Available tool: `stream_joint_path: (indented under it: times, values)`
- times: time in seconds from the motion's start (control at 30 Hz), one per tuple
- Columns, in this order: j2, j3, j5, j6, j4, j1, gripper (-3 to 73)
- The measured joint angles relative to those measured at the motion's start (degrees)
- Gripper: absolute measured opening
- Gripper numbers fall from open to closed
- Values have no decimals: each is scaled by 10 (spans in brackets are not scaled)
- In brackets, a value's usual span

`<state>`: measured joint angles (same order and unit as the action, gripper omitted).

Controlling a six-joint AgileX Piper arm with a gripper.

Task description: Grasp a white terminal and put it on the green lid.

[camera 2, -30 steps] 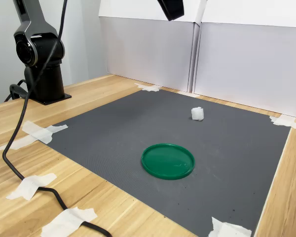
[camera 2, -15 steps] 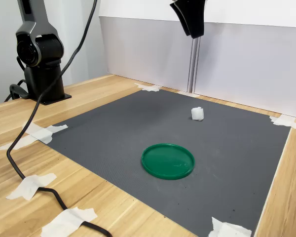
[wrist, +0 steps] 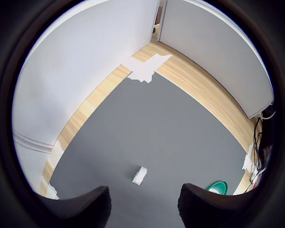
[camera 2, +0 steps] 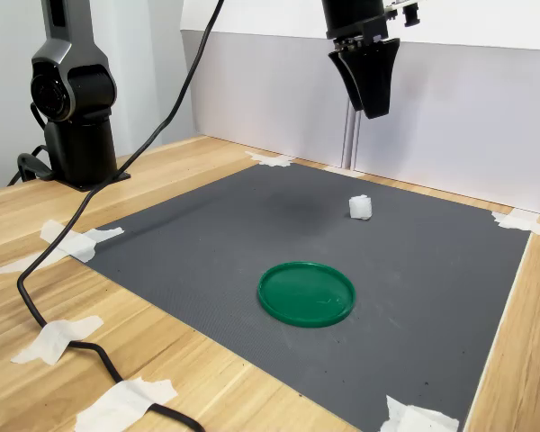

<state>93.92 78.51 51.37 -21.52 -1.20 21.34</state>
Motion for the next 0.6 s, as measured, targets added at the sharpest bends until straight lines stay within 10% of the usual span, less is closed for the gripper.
stream_joint_path:
  times: [0.6]
  values:
    - [80, 0, -10, 76, 38, 20, 584]
